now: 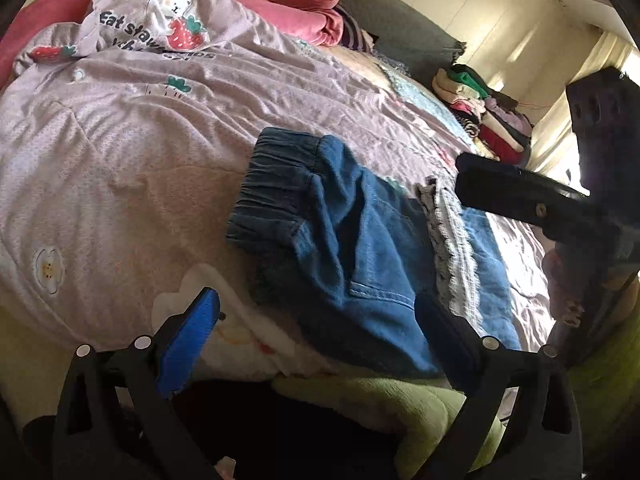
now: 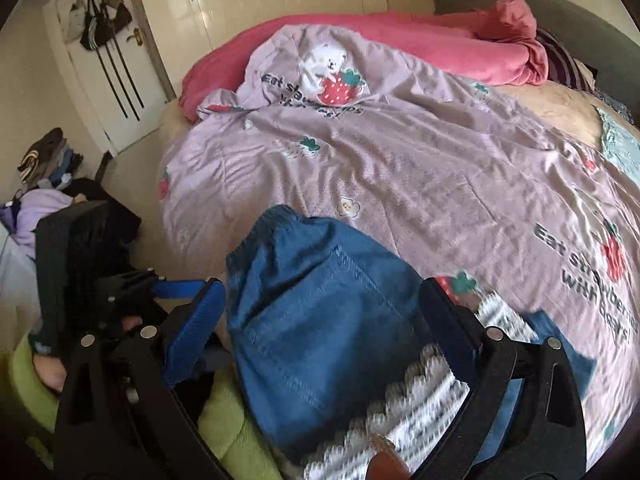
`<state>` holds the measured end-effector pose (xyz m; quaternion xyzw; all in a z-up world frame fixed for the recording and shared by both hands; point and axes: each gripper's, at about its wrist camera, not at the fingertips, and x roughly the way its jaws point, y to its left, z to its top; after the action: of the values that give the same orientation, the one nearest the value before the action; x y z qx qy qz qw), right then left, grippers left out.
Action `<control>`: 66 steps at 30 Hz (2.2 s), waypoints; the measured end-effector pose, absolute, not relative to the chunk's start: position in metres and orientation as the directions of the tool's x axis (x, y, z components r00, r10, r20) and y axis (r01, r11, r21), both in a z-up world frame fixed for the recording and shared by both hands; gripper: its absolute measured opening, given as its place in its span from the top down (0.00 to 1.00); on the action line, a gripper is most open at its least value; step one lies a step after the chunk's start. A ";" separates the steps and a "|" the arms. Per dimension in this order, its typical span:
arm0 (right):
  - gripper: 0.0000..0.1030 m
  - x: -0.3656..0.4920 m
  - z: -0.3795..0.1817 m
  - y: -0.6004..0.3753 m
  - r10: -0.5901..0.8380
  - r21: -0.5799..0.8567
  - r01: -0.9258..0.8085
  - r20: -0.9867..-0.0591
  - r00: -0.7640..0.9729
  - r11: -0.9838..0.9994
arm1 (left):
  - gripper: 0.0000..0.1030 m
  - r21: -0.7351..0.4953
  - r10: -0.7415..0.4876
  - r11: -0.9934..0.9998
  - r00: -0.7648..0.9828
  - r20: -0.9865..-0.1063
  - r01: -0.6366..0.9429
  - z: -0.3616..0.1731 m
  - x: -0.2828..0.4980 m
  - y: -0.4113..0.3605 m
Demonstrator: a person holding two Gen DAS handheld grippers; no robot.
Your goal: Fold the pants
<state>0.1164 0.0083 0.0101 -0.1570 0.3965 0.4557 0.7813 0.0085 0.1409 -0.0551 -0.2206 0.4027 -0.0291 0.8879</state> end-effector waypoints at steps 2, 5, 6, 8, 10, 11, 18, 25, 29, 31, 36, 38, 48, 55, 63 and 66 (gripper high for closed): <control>0.11 0.123 0.005 0.023 0.583 0.121 -0.853 -0.777 0.238 0.509 | 0.30 -0.416 -0.237 0.902 0.666 -0.707 -0.120 -0.060 0.015 0.139; 0.11 0.131 -0.006 0.042 0.550 0.116 -0.860 -0.809 0.209 0.498 | 0.40 -0.417 -0.253 0.901 0.639 -0.726 -0.117 -0.073 0.025 0.137; 0.11 0.133 -0.011 0.050 0.543 0.125 -0.865 -0.819 0.187 0.485 | 0.42 -0.400 -0.244 0.910 0.636 -0.732 -0.111 -0.076 0.027 0.134; 0.12 0.136 -0.018 0.060 0.530 0.118 -0.871 -0.829 0.178 0.477 | 0.42 -0.403 -0.248 0.909 0.638 -0.729 -0.109 -0.080 0.028 0.135; 0.11 0.137 -0.026 0.072 0.513 0.108 -0.880 -0.842 0.167 0.463 | 0.41 -0.421 -0.260 0.901 0.645 -0.719 -0.105 -0.081 0.028 0.138; 0.11 0.137 -0.030 0.077 0.507 0.107 -0.882 -0.847 0.162 0.460 | 0.40 -0.421 -0.260 0.901 0.645 -0.718 -0.105 -0.081 0.027 0.139; 0.40 0.141 -0.068 0.096 0.458 0.107 -0.895 -0.881 0.116 0.434 | 0.39 -0.442 -0.274 0.890 0.648 -0.711 -0.108 -0.086 0.028 0.141; 0.70 0.150 -0.041 0.057 0.589 0.235 -0.862 -0.803 0.088 0.449 | 0.24 -0.525 -0.334 0.845 0.666 -0.667 -0.102 -0.080 0.020 0.145; 0.70 0.150 -0.013 0.015 0.693 0.333 -0.842 -0.718 0.066 0.425 | 0.14 -0.572 -0.399 0.818 0.657 -0.640 -0.060 -0.074 0.021 0.135; 0.70 0.151 -0.002 -0.008 0.729 0.368 -0.831 -0.681 0.064 0.417 | 0.13 -0.582 -0.428 0.812 0.644 -0.635 -0.034 -0.073 0.024 0.125; 0.68 0.152 0.013 -0.052 0.768 0.397 -0.812 -0.634 0.094 0.428 | 0.13 -0.635 -0.519 0.772 0.609 -0.600 0.032 -0.072 0.045 0.095; 0.65 0.155 0.018 -0.070 0.773 0.399 -0.800 -0.623 0.122 0.447 | 0.13 -0.645 -0.547 0.761 0.600 -0.584 0.065 -0.067 0.050 0.080; 0.42 0.163 0.002 -0.176 0.729 0.439 -0.631 -0.607 0.317 0.640 | 0.13 -0.556 -0.620 0.775 0.530 -0.579 0.299 -0.039 0.055 -0.005; 0.28 0.142 -0.017 -0.212 0.665 0.423 -0.542 -0.633 0.398 0.727 | 0.06 -0.456 -0.577 0.816 0.477 -0.663 0.355 -0.054 0.058 -0.041; 0.31 0.154 -0.044 -0.193 0.439 0.175 -0.506 -0.767 0.469 0.845 | 0.06 -0.382 -0.526 0.847 0.480 -0.702 0.371 -0.056 0.046 -0.049; 0.31 0.162 -0.057 -0.207 0.492 0.278 -0.471 -0.760 0.425 0.837 | 0.06 -0.391 -0.534 0.843 0.478 -0.697 0.371 -0.056 0.046 -0.048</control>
<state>0.1616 -0.2070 -0.0570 0.0111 0.4539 0.2852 0.8441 0.0465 -0.0479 -0.0562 -0.0933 0.4368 -0.2646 0.8547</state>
